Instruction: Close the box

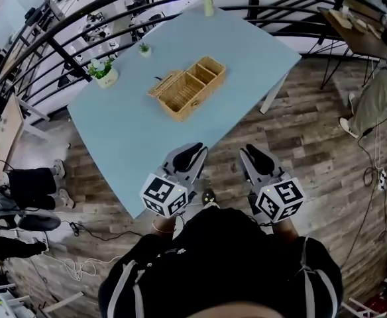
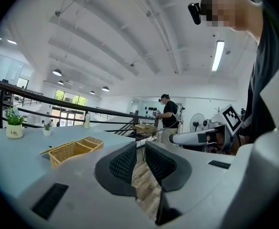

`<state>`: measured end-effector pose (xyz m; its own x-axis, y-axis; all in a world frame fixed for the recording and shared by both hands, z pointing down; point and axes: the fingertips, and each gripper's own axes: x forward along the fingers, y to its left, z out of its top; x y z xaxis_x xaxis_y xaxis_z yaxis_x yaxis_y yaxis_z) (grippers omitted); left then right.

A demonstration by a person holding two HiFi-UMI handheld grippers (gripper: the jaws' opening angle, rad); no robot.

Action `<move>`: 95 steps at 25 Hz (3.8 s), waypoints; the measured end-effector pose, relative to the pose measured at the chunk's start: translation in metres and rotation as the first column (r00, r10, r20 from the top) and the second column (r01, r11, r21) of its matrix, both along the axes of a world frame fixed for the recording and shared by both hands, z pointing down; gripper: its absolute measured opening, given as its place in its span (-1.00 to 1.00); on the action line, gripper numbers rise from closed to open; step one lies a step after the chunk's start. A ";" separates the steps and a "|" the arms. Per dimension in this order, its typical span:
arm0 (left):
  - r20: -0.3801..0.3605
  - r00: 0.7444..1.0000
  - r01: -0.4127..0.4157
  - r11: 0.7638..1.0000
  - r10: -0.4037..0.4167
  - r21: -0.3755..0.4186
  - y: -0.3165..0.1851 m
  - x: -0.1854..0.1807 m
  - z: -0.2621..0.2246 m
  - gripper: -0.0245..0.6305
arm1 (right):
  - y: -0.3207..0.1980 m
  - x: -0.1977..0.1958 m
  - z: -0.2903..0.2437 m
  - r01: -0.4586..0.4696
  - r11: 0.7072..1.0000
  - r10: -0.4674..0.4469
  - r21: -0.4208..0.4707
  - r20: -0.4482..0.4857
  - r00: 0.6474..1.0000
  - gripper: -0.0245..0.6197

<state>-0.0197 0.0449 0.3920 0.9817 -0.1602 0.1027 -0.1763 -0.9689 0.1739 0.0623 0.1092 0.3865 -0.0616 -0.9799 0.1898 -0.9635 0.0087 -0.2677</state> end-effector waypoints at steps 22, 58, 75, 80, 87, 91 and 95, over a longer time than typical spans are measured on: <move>-0.041 0.999 0.028 0.997 -0.031 -0.070 -0.102 -0.020 0.019 -0.79 | -0.091 -0.009 0.009 -0.026 0.998 0.025 -0.061 -0.018 1.000 -0.63; 0.089 0.761 0.644 0.731 -0.643 -0.224 -0.259 0.004 0.052 -0.77 | -0.318 0.088 0.036 0.523 0.847 -0.521 -0.096 0.045 0.852 -0.62; 0.157 0.646 0.754 0.591 -0.747 -0.287 -0.274 -0.017 0.071 -0.68 | -0.355 0.075 0.067 0.674 0.723 -0.677 -0.152 0.038 0.735 -0.60; 0.154 0.639 0.750 0.565 -0.754 -0.345 -0.280 -0.043 0.075 -0.64 | -0.362 0.058 0.070 0.667 0.727 -0.672 -0.163 0.029 0.740 -0.60; 0.153 0.674 0.696 0.553 -0.722 -0.458 -0.305 -0.065 0.096 -0.60 | -0.373 0.039 0.071 0.630 0.755 -0.637 -0.183 0.024 0.770 -0.60; 0.147 0.701 0.650 0.539 -0.698 -0.536 -0.322 -0.069 0.117 -0.55 | -0.375 0.034 0.074 0.598 0.776 -0.606 -0.201 0.029 0.795 -0.60; 0.141 0.723 0.598 0.511 -0.676 -0.618 -0.340 -0.070 0.141 -0.54 | -0.376 0.032 0.083 0.569 0.788 -0.579 -0.234 0.031 0.815 -0.60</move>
<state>-0.0898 -0.2948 0.5335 0.6498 -0.6910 0.3168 -0.6464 -0.2831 0.7085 0.0947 -0.2670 0.4693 -0.5868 -0.6974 0.4114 -0.8097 0.5091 -0.2918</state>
